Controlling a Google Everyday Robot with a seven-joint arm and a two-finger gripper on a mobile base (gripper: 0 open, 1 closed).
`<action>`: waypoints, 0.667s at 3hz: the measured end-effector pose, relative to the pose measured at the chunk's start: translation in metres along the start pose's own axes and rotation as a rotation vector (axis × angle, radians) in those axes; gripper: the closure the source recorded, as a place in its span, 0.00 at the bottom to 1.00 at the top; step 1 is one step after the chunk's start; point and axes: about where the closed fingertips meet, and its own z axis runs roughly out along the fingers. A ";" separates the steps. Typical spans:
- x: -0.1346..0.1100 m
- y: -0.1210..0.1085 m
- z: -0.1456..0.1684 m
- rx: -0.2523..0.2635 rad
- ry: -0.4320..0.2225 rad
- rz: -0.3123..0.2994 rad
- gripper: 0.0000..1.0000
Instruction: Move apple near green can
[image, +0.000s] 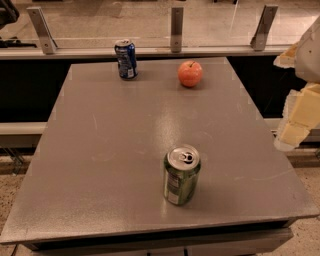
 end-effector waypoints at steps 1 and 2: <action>-0.004 -0.008 -0.005 0.017 0.003 -0.001 0.00; -0.024 -0.042 0.008 0.037 -0.032 0.017 0.00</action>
Offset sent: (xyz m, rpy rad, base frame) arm 0.1025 0.0270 0.0024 0.0758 -0.0528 -0.0333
